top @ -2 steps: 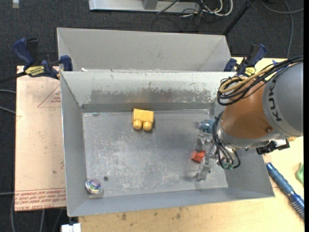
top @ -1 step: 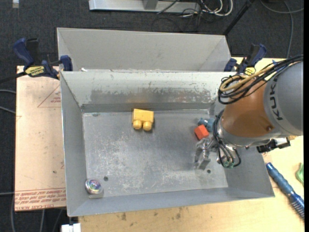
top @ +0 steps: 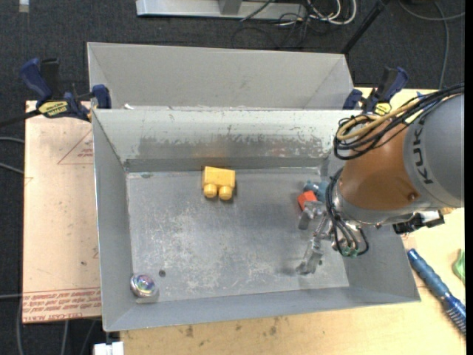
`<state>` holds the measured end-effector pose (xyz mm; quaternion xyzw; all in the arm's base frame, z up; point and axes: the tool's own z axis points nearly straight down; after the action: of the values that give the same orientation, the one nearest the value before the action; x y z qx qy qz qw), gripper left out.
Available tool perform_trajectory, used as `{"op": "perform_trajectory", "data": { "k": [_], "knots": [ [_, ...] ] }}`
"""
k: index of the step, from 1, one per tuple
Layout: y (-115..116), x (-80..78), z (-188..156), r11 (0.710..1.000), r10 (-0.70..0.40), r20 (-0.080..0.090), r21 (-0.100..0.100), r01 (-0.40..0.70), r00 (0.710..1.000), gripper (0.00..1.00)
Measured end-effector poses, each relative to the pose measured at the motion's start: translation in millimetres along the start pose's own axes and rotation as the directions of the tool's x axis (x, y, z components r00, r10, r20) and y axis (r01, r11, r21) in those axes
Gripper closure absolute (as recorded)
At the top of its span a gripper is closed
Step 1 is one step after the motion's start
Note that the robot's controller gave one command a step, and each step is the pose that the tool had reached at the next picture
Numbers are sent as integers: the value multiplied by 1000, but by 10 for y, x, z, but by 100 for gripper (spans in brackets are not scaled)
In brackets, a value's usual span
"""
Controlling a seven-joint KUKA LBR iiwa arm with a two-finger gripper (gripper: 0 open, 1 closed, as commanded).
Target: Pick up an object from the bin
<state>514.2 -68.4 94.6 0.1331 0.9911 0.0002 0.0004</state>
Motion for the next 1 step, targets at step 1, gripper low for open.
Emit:
{"op": "perform_trajectory", "data": {
  "k": [1],
  "knots": [
    [-161,-642,-173,996,95,8,-1,-95,995,0]
  ]
}}
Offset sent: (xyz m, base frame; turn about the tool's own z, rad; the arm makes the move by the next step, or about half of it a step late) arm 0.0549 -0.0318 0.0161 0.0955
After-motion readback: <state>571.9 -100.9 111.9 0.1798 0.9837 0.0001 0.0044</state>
